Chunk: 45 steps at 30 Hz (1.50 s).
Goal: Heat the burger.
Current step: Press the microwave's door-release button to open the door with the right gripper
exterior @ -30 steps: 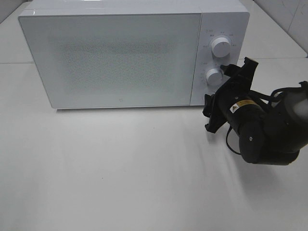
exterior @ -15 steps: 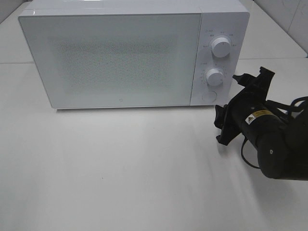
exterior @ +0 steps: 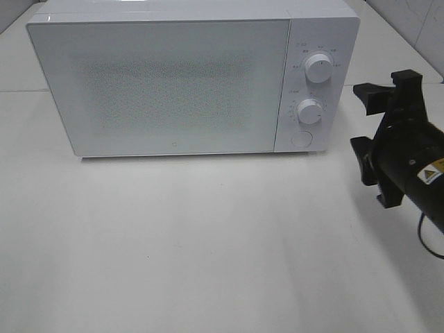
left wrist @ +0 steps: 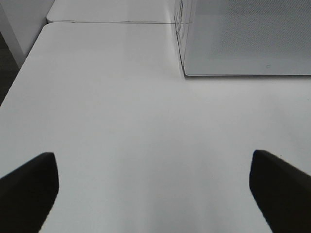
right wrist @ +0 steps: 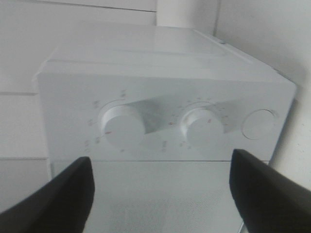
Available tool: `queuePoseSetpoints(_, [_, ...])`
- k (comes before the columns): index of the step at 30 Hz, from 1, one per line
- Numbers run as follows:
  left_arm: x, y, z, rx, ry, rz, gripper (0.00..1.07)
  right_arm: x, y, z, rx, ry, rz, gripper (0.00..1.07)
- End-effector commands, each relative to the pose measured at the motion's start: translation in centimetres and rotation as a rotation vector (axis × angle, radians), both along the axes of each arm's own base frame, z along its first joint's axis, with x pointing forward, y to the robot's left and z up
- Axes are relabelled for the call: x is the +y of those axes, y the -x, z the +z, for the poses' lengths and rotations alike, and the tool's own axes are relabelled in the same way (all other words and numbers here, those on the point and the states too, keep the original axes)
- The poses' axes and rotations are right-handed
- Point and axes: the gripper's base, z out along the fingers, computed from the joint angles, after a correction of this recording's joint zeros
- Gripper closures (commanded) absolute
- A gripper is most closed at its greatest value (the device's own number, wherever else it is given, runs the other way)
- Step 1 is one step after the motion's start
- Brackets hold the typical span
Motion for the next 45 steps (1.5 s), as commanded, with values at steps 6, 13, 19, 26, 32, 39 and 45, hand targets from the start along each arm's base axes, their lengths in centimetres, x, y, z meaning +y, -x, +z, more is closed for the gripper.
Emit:
queuePoseSetpoints(6, [0.0,0.2,0.0,-0.016,0.007,0.004,0.06,-1.1,3.6,4.9,-0.353,0.386,0.101,0.31])
queuePoseSetpoints(13, [0.0,0.2,0.0,-0.016,0.006,0.005,0.06,-1.0,5.4,5.9,-0.291,0.760,0.287,0.31])
queuePoseSetpoints(19, [0.0,0.2,0.0,-0.016,0.006,0.005,0.06,-0.2,5.6,7.0,-0.137,0.972,0.504,0.31])
queuePoseSetpoints(26, [0.0,0.2,0.0,-0.016,0.006,0.005,0.06,1.1,5.9,10.6,-0.064,1.352,0.931,0.31])
queuePoseSetpoints(32, [0.0,0.2,0.0,-0.016,0.006,0.005,0.06,0.3,5.8,11.0,0.046,1.430,0.951,0.31])
queuePoseSetpoints(39, [0.0,0.2,0.0,-0.016,0.006,0.005,0.06,-1.9,5.5,10.5,0.279,1.464,0.813,0.31])
queuePoseSetpoints(45, [0.0,0.2,0.0,-0.016,0.006,0.005,0.06,-6.0,4.6,10.2,0.479,1.410,0.671,0.31])
